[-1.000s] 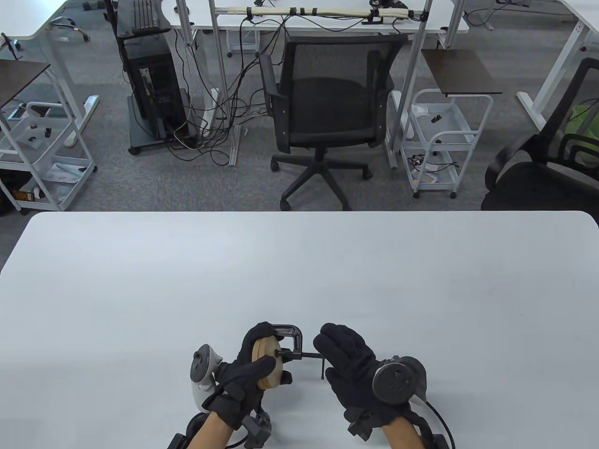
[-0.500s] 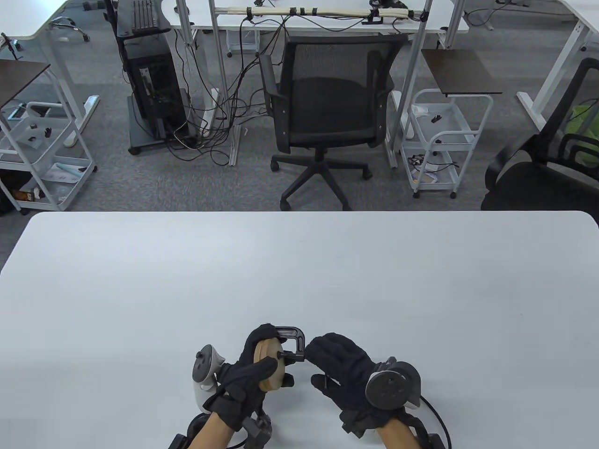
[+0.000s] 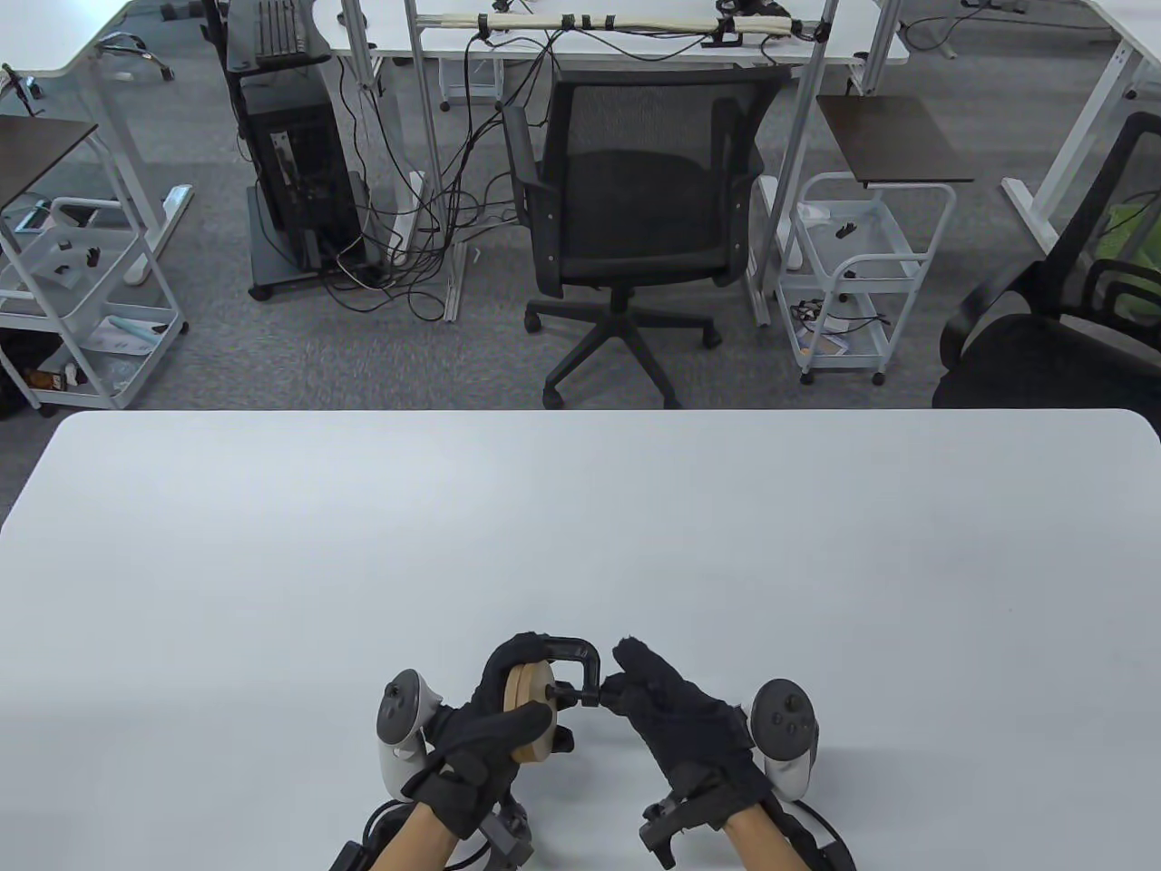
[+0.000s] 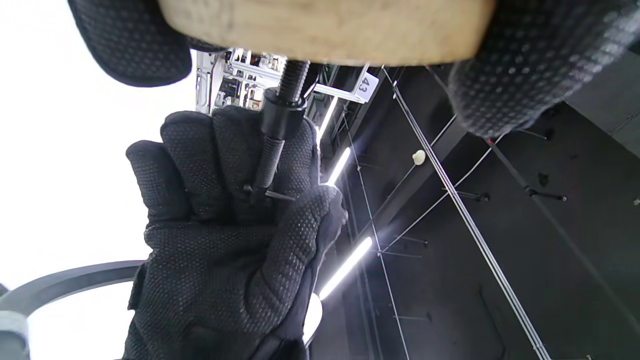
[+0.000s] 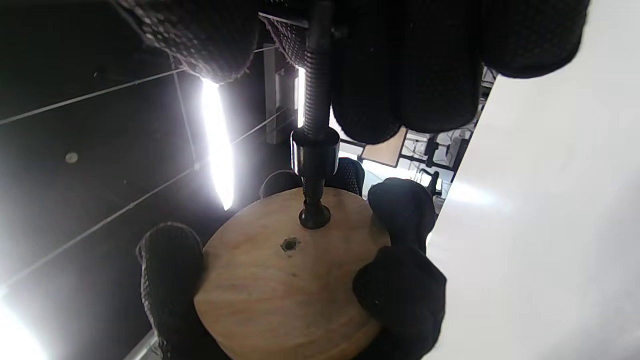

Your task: Screw the clamp shut

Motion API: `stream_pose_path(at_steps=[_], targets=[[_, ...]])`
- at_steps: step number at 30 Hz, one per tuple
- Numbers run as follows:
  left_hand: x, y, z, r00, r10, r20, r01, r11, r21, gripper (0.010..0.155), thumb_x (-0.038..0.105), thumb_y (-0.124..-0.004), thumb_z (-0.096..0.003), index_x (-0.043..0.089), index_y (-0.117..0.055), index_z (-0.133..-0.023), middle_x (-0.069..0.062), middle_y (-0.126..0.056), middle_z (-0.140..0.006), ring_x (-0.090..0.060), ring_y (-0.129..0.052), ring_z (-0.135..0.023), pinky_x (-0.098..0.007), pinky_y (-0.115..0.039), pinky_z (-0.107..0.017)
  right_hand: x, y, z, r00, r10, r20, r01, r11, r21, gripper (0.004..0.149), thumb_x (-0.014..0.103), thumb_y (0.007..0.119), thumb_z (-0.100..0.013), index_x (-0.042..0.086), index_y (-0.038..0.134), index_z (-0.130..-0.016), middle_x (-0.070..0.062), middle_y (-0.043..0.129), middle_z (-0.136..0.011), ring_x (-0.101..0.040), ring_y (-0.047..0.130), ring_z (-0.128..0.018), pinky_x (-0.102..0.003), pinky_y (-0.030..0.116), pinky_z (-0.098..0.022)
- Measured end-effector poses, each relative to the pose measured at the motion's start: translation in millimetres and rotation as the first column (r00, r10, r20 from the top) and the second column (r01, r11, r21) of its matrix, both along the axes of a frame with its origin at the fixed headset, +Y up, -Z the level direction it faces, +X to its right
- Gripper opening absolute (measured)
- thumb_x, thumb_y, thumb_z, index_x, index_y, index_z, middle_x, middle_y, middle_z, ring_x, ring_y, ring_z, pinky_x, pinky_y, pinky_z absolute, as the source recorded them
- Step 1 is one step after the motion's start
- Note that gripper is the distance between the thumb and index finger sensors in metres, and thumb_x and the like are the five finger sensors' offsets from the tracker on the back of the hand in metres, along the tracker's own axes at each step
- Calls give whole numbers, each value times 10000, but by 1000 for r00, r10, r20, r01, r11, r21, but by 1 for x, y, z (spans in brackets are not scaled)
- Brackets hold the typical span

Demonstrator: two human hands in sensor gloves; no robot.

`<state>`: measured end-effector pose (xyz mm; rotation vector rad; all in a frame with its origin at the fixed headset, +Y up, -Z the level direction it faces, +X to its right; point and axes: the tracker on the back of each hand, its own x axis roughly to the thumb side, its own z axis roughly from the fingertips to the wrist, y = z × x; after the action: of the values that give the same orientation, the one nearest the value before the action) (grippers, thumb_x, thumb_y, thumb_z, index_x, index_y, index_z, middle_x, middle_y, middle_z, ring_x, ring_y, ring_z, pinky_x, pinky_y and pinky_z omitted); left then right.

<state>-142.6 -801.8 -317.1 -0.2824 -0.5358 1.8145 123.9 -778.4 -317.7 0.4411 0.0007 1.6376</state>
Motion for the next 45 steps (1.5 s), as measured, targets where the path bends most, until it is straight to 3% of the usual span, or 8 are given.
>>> stream_pose_path(at_steps=[7,13,16,22,24,32,39,45], targets=[[0,0,0,1000,-8,-2,8,1000,3,911,629,-921,-492,346,-352,-1146,-4,-303,-1240,-562,-514,-996,-615,-778,-570,0,-3,-2,999,-34,-28,33,998,-62,654,374,803,-492,30,611,-1014,-157,976,-758,-404,956,-629,-596,747,-479],[-5,-2,-2,999,27,-33,-28,999,-22,909,629,-916,-496,344,-348,-1145,-7,-297,-1238,-561,-509,-997,-613,-776,-572,4,13,3,994,101,37,-106,978,181,694,412,753,-501,115,502,-1075,-209,708,-1015,-498,699,-859,-656,632,-556],[-7,-3,-3,997,69,-43,-71,996,-46,911,631,-913,-499,346,-338,-1145,84,-295,-1234,-560,-503,-999,-611,-774,-576,4,23,6,960,262,94,-278,910,306,694,211,791,-477,158,463,-1086,-164,608,-1083,-507,626,-911,-678,598,-578],[-8,-4,-2,989,150,-16,-151,985,-80,911,631,-909,-506,348,-326,-1147,84,-279,-1236,-557,-490,-1007,-612,-766,-587,-10,23,14,677,681,280,-707,494,506,960,191,890,-410,350,216,-1074,43,239,-1176,-461,453,-1005,-682,516,-642],[-9,-4,-2,991,125,-38,-127,990,-63,911,631,-909,-504,347,-330,-1147,83,-283,-1236,-558,-495,-1005,-611,-770,-584,-13,24,16,642,695,323,-735,440,515,967,244,900,-407,350,205,-1071,42,232,-1171,-445,475,-999,-672,526,-644],[-11,-4,-4,993,114,-36,-116,991,-67,908,627,-913,-503,350,-334,-1146,-9,-281,-1237,-558,-491,-1003,-615,-764,-583,-7,23,12,745,639,192,-639,599,482,812,427,821,-431,308,378,-1101,-16,412,-1176,-481,424,-1004,-693,486,-648],[-9,-1,-2,995,74,-69,-76,997,-32,907,627,-913,-503,350,-335,-1144,-14,-285,-1235,-560,-496,-1000,-615,-767,-581,-6,13,5,911,411,-17,-391,877,280,735,491,725,-472,203,480,-1102,-135,505,-1147,-521,453,-984,-705,497,-630],[-7,-2,-1,996,53,-71,-55,998,-28,906,628,-919,-497,350,-347,-1142,-15,-298,-1232,-560,-507,-997,-615,-777,-574,-4,7,3,966,258,-10,-254,956,144,693,531,703,-482,123,638,-1038,-209,677,-1045,-536,568,-925,-693,555,-596]])
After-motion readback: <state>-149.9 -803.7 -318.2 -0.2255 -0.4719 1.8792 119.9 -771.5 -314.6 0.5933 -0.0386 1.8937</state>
